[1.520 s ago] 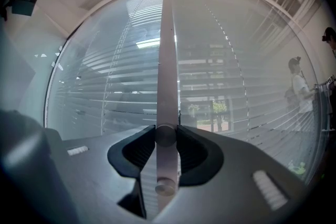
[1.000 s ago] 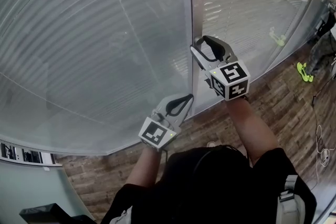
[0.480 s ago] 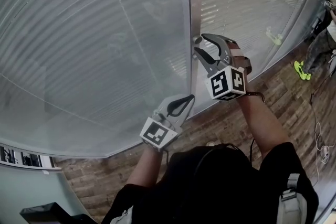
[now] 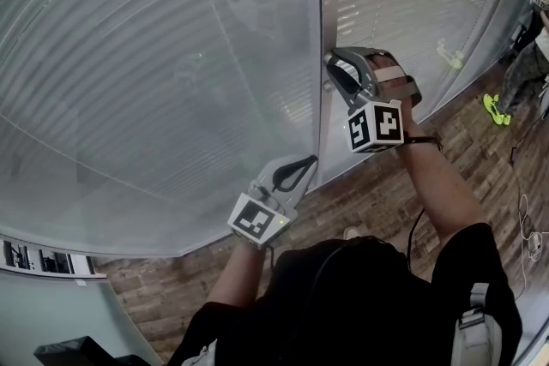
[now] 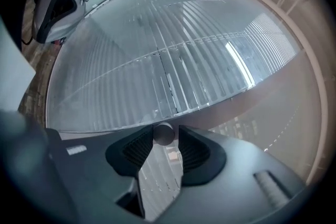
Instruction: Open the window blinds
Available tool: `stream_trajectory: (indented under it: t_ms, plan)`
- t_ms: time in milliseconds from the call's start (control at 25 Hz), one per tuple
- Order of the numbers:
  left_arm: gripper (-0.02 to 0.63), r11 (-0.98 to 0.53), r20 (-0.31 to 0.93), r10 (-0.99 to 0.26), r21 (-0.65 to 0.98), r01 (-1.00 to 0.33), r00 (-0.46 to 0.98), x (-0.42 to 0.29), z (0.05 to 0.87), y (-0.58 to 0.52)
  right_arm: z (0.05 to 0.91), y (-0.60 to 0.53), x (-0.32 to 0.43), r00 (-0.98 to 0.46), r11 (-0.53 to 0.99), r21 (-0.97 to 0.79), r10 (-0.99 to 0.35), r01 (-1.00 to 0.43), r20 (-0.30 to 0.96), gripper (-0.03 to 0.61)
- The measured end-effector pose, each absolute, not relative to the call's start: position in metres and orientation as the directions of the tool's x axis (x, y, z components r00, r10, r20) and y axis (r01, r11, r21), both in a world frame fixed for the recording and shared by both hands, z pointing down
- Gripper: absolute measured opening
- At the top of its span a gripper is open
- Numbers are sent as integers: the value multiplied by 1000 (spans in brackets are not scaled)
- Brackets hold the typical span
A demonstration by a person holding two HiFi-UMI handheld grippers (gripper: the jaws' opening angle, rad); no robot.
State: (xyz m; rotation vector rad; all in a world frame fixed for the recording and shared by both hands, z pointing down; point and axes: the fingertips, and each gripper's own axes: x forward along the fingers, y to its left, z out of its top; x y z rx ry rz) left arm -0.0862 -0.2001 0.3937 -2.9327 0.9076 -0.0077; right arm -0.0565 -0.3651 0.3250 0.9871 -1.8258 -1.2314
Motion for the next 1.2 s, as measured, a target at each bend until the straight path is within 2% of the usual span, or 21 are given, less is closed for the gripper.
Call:
stream_trajectory:
  t_ms: [280, 560, 960, 1200]
  plan:
    - [5, -824, -36, -562, -62, -563, 827, -101, 390, -193, 328, -369, -56, -429, 226, 960, -893, -167, 136, 129]
    - [4, -826, -13, -559, -79, -558, 829, -112, 394, -184, 329, -369, -55, -418, 249, 945, -898, -214, 142, 126]
    - [4, -835, -17, -545, -75, -545, 838, -119, 394, -182, 324, -368, -54, -417, 314, 860, -899, -403, 133, 126]
    - [4, -840, -6, -540, -68, -539, 842, -121, 397, -182, 321, -370, -50, -442, 395, 715, -887, -576, 134, 126]
